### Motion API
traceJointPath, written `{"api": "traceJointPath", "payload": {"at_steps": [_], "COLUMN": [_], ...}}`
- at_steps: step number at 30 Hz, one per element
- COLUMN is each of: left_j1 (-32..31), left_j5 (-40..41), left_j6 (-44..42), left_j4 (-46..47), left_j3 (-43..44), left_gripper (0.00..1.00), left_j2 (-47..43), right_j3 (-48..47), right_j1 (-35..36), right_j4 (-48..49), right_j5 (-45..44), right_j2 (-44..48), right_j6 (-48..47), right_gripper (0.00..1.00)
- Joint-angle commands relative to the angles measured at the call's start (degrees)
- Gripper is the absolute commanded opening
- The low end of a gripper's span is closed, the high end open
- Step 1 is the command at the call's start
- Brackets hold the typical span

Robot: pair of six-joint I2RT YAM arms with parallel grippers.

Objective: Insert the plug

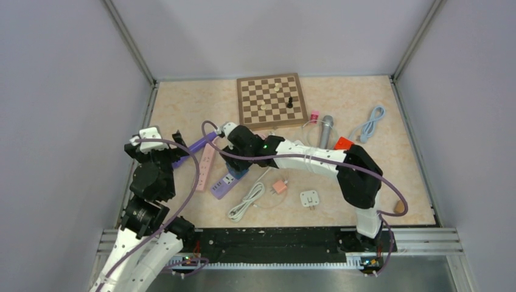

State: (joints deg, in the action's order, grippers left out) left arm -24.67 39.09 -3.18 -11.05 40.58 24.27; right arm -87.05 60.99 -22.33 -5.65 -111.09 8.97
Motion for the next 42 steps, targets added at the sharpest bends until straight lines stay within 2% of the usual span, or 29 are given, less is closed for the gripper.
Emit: {"api": "traceJointPath", "payload": {"at_steps": [1,5,7,10,13,18,21,25,28,31,35,42], "left_j1": [0.2,0.2,0.2,0.3,0.2,0.2,0.3,0.2,0.3,0.3,0.2,0.2], "left_j5": [0.2,-0.8,-1.1,-3.4,-4.8,-8.3,-15.1,-23.8,-26.8,-28.2,-28.9,-29.1], "left_j6": [0.0,-0.1,-0.4,0.9,3.0,9.1,12.2,15.0,16.5,17.3,17.8,18.6], "left_j4": [2.7,2.4,3.2,2.5,2.0,0.0,-3.3,-4.8,-3.4,-2.4,-2.0,-1.2], "left_j3": [0.6,1.2,0.9,0.7,0.6,0.9,1.6,1.5,0.6,0.4,0.4,0.0], "left_gripper": [0.99,0.99,0.99,0.99,0.99,0.99,0.98,0.94,0.93,0.93,0.92,0.92], "left_j2": [-0.3,-0.7,-0.8,-0.3,0.7,3.2,5.2,7.2,8.3,9.5,11.1,11.6], "right_j3": [0.5,-10.4,-13.6,-12.8,-7.3,5.4,14.2,25.3,31.0,37.4,43.4,46.1], "right_j1": [-0.9,-3.9,-4.7,-6.0,-7.8,-11.7,-15.3,-16.6,-17.4,-17.9,-17.9,-17.9], "right_j4": [-20.0,-18.6,-17.9,-16.7,-14.9,-12.7,-12.9,-17.2,-23.1,-25.1,-21.4,-13.3], "right_j5": [2.8,10.7,13.3,15.7,16.8,10.8,8.4,1.6,-0.3,1.8,2.1,4.8], "right_j2": [-4.3,-0.6,1.4,6.1,12.4,24.5,31.7,37.9,39.2,39.7,39.9,35.9], "right_j6": [5.4,5.7,4.3,3.3,4.0,8.2,11.7,16.9,22.5,26.4,28.0,25.8], "right_gripper": [0.73,0.97,0.99,0.99,0.99,0.98,0.95,0.91,0.92,0.96,0.99,0.99]}}
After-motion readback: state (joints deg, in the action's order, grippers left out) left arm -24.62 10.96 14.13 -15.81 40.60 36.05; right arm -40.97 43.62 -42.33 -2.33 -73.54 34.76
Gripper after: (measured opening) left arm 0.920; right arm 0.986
